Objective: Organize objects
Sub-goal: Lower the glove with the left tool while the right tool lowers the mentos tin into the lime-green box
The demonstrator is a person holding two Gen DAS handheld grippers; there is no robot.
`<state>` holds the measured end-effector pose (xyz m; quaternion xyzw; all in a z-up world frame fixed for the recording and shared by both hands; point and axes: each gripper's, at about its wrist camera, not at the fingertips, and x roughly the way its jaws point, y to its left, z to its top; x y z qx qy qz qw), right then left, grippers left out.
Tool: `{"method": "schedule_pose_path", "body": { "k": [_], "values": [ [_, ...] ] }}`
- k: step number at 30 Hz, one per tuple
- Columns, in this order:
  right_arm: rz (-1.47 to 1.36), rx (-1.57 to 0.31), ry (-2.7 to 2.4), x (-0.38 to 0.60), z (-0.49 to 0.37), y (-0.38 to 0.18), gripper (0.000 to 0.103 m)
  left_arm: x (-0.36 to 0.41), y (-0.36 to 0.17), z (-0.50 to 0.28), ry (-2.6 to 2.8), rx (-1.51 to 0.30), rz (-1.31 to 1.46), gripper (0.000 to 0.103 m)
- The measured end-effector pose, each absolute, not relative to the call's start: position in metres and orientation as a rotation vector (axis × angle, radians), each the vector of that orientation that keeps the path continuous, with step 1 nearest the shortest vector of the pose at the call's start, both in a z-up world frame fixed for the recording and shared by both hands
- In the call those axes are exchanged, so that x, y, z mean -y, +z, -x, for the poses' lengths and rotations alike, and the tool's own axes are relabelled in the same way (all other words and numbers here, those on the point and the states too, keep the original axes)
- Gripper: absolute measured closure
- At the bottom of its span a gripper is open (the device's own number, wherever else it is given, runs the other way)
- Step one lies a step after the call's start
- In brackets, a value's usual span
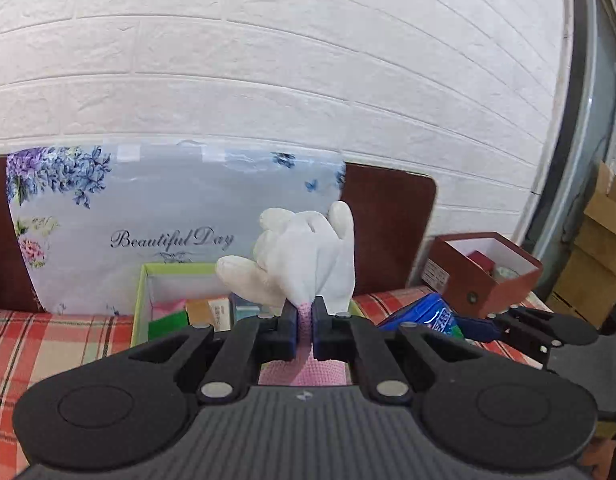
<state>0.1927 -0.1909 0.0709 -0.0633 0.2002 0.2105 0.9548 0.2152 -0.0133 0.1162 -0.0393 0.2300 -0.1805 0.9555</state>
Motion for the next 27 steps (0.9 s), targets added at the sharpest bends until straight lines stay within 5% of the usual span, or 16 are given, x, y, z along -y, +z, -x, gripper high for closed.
{"method": "schedule_pose_path", "body": {
  "k": [22,23,24,26,27],
  "values": [
    [0.167,-0.517,0.358,0.16,-0.343,-0.011,0.046,0.021,0.03,-0.353,-0.288,-0.609,0.079,0.093],
    [0.175,-0.518,0.357,0.159,-0.345,-0.016,0.032,0.021,0.029,-0.352,-0.294,-0.605,0.07,0.079],
    [0.188,-0.51,0.343,0.158,-0.344,-0.019,0.023,0.021,0.027,-0.351,-0.288,-0.605,0.06,0.048],
    [0.212,-0.463,0.306,0.159,-0.338,-0.023,0.0,0.018,0.026,-0.344,-0.235,-0.57,0.045,0.015],
    [0.22,-0.446,0.295,0.16,-0.334,-0.023,0.0,0.017,0.027,-0.339,-0.201,-0.534,0.034,0.015]
  ]
}}
